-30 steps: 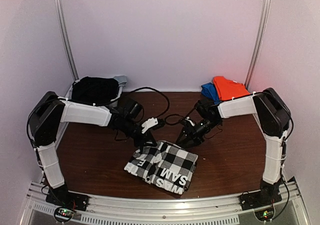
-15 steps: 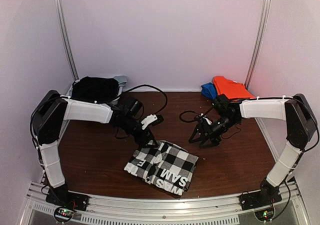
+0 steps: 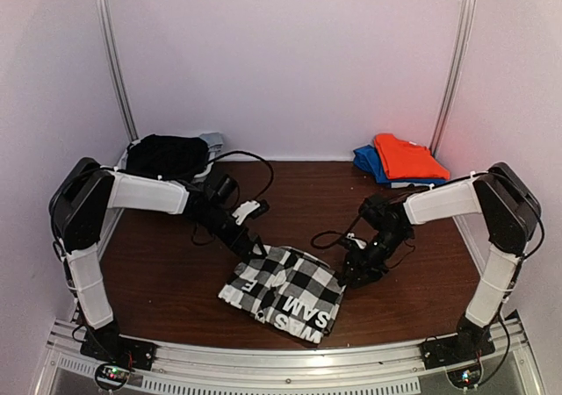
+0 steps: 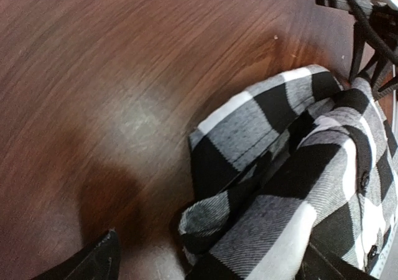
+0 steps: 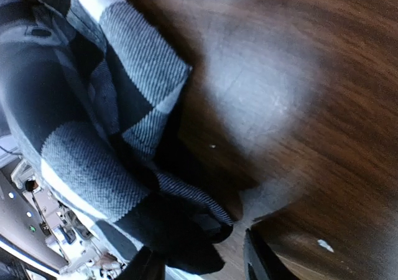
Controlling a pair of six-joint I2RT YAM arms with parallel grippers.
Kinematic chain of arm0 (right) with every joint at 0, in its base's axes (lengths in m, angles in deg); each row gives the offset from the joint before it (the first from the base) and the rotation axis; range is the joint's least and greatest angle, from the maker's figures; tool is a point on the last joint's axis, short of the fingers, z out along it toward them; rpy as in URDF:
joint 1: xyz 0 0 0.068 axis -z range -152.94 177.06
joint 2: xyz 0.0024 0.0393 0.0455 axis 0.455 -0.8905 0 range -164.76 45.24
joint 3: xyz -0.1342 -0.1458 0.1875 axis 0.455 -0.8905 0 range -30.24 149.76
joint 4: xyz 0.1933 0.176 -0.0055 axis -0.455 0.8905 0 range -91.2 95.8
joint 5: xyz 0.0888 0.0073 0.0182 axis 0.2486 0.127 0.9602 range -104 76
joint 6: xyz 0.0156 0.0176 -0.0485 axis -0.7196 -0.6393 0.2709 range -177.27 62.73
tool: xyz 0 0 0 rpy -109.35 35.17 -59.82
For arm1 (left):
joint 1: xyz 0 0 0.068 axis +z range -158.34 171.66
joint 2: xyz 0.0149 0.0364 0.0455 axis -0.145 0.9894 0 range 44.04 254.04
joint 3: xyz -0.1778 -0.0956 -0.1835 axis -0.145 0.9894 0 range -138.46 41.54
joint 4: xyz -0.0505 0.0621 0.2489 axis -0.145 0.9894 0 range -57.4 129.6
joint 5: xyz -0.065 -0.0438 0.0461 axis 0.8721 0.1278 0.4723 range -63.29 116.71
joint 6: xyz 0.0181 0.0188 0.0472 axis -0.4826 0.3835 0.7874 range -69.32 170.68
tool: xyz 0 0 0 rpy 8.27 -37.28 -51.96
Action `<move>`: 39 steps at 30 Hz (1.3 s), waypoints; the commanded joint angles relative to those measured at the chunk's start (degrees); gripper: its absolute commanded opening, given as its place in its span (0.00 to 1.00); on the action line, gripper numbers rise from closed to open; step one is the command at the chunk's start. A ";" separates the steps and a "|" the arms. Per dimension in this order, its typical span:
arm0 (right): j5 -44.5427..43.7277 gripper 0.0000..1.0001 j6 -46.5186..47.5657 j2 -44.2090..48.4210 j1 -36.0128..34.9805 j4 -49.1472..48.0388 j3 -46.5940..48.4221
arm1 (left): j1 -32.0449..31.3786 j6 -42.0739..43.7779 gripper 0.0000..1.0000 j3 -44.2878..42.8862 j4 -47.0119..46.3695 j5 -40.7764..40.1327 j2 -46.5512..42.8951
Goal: Fold and stack the mixed laundry pile
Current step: Smooth out the square-folded shirt at the center of the board.
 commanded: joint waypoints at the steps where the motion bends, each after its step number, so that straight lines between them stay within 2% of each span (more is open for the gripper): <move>1: -8.72 0.24 -0.95 -4.02 0.75 -2.19 2.17 | 0.80 -7.55 0.98 2.55 -2.05 -3.58 0.26; 3: -10.63 0.14 -0.78 -6.10 1.30 -2.78 4.42 | 1.06 -10.63 0.98 3.38 -3.88 -3.90 0.62; 9: -17.62 0.00 2.16 -12.17 3.81 -0.28 15.09 | 2.31 -18.91 0.98 4.86 -9.45 -2.97 2.02; 15: -22.27 0.00 4.98 -12.90 6.09 2.36 22.01 | 5.90 -24.26 0.98 5.91 -9.84 -4.91 1.03; 16: -22.30 0.02 5.46 -11.87 6.35 2.91 22.66 | 6.75 -24.79 0.98 6.61 -10.71 -5.42 -0.48; 19: -22.36 0.21 6.20 -6.89 7.22 4.59 24.02 | 7.70 -22.96 0.97 7.97 -11.74 -10.77 -8.25; 20: -22.69 0.29 6.09 -4.69 7.60 5.20 24.53 | 7.71 -21.89 0.98 7.68 -11.24 -13.26 -10.87; 22: -21.62 0.55 6.02 -0.39 8.77 5.47 25.08 | 7.75 -20.57 0.98 7.41 -10.85 -16.79 -16.49; 24: -19.67 0.69 6.02 3.84 9.55 4.59 24.69 | 7.79 -20.50 0.98 6.82 -10.77 -16.03 -19.58; 26: -15.68 0.80 6.00 7.39 9.98 2.55 23.48 | 7.73 -19.93 0.98 5.78 -11.03 -9.57 -20.77; 28: -8.49 0.83 4.95 9.29 9.96 0.47 22.02 | 6.73 -20.14 0.98 4.88 -11.03 -2.13 -20.48; 32: 6.70 0.81 -3.48 10.23 8.18 -8.93 15.67 | 1.44 -24.04 0.98 6.19 -13.54 6.28 -17.77; 36: 13.31 0.80 -10.14 8.72 4.04 -20.09 10.37 | -4.25 -30.43 0.98 7.62 -19.79 11.93 -12.14; 39: 16.49 0.81 -15.53 5.19 2.73 -29.04 6.92 | -5.55 -36.29 0.98 7.93 -27.08 13.73 -6.99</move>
